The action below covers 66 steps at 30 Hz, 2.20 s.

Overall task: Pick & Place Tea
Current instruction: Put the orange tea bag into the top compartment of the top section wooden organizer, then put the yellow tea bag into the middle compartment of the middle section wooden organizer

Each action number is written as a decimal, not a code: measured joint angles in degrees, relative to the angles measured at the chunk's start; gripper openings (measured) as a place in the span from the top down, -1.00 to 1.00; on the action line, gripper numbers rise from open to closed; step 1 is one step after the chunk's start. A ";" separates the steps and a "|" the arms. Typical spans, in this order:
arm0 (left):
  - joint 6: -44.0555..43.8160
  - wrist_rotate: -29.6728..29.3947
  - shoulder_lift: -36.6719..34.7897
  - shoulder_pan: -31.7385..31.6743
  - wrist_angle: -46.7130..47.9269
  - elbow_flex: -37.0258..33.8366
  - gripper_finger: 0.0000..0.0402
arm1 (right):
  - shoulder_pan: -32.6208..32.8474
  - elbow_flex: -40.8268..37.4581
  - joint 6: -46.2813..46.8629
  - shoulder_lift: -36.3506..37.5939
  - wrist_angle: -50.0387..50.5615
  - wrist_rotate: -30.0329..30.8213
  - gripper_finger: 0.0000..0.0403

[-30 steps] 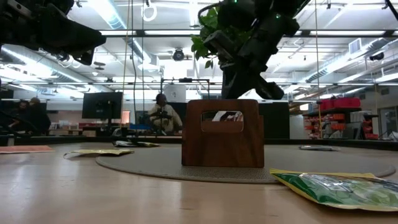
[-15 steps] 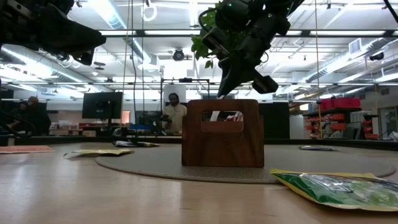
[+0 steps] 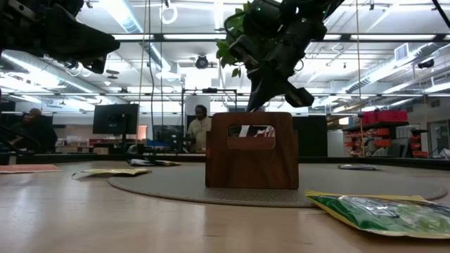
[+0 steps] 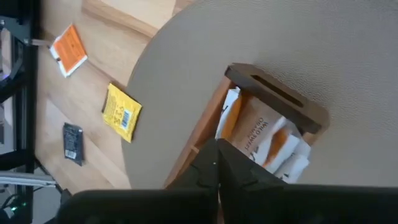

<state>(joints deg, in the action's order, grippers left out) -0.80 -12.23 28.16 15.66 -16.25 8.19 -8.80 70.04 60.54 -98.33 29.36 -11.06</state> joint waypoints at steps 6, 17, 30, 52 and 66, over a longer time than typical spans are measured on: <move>0.00 0.00 -0.02 0.01 0.00 0.00 0.66 | 2.42 -0.04 0.06 -1.31 -0.36 1.06 1.00; -0.04 0.00 -0.02 0.02 0.30 0.00 0.66 | 2.69 0.00 -1.09 -3.30 -2.00 1.59 1.00; -0.02 0.00 -0.02 0.01 0.45 0.00 0.66 | 2.86 -0.02 -2.54 -3.14 -2.65 1.31 0.93; -0.24 0.00 0.00 0.01 0.83 0.00 0.66 | 8.47 -0.04 -15.05 4.36 -0.82 18.71 0.29; -1.31 0.00 0.00 0.02 1.50 0.00 0.66 | 25.45 -0.04 -27.41 4.57 -0.88 31.00 0.34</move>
<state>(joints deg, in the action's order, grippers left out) -2.11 -12.23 28.16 15.68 -14.74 8.19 16.66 70.00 33.12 -93.76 28.48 19.94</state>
